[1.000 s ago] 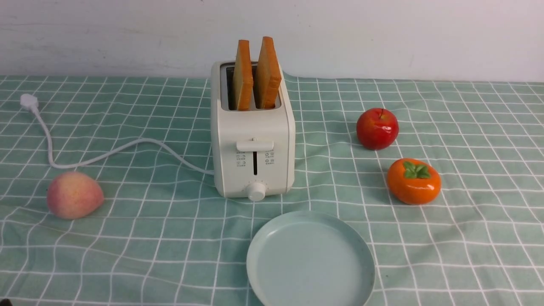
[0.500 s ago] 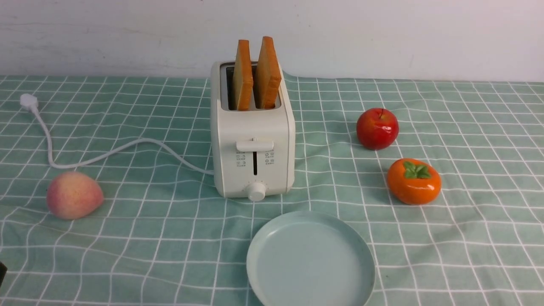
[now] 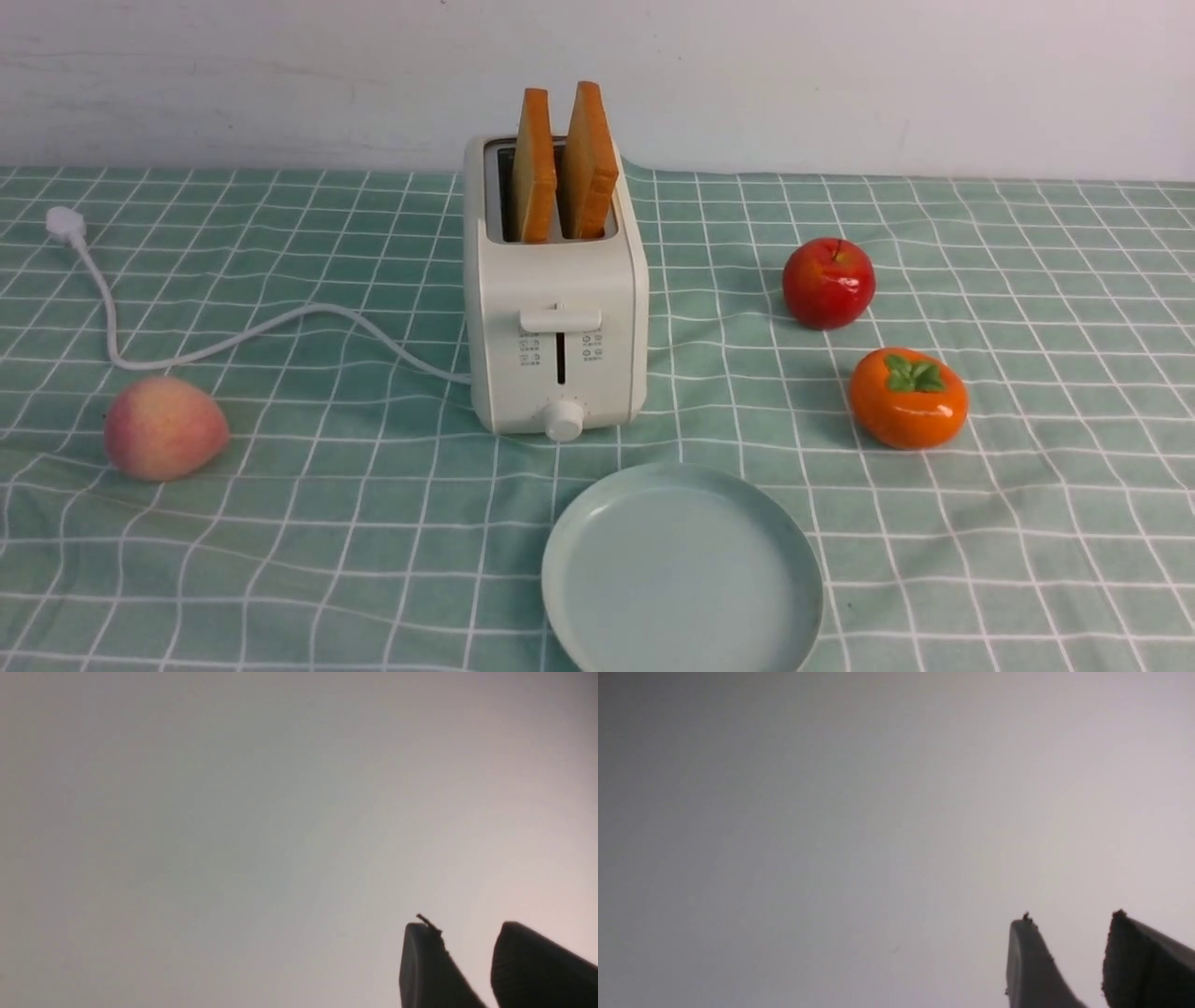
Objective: Take toasted bread from bread machine on blue coffee table place on plate.
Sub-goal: 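Grasp the toast slice in the toaster and pull it up out of the slot with the right gripper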
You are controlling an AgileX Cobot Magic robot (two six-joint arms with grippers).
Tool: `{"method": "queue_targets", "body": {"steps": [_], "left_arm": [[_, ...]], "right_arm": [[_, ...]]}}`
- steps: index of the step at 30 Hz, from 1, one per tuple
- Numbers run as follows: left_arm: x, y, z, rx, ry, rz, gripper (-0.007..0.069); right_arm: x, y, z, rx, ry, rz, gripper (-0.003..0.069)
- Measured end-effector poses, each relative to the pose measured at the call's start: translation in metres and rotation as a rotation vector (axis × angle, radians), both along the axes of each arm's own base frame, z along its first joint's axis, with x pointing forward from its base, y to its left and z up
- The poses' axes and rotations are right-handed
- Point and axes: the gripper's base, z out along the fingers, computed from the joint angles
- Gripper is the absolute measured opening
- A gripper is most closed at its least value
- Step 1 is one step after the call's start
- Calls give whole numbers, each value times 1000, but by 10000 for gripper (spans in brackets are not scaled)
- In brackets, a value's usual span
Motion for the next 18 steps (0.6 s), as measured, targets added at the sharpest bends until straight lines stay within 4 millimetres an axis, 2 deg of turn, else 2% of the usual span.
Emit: {"method": "queue_targets", "body": {"steps": [1, 2, 3, 4, 5, 7, 8, 9, 11, 12, 13, 16, 18], "left_arm": [[12, -1, 10, 2, 89, 6, 209], [26, -2, 17, 2, 174, 9, 210], [41, -3, 17, 7, 306, 16, 210], [44, -3, 17, 8, 330, 18, 210], [70, -5, 11, 27, 534, 30, 211], [82, -6, 5, 44, 637, 39, 212], [100, -7, -9, 91, 788, 60, 214], [103, -7, -13, 103, 816, 63, 214], [114, -8, -27, 123, 922, 64, 214], [114, -8, -28, 122, 926, 62, 214], [115, -10, -32, 95, 944, 39, 215], [114, -17, -39, -9, 977, -42, 217], [114, -23, -45, -101, 1008, -112, 216]], "right_arm": [[10, 2, 12, -21, 87, 6, 239], [23, 4, 15, -47, 180, 6, 239], [37, 6, 24, -103, 294, -4, 239], [40, 6, 24, -110, 317, -4, 239], [66, 8, 19, -198, 524, -18, 239], [79, 9, 15, -238, 624, -22, 239], [101, 10, 5, -283, 765, -18, 239], [106, 11, 2, -286, 787, -16, 239], [131, 17, -18, -263, 947, 47, 239], [133, 18, -19, -251, 959, 62, 239], [150, 26, -35, -211, 1071, 142, 239], [178, 43, -57, -166, 1183, 313, 239], [199, 59, -72, -194, 1210, 447, 239]]}}
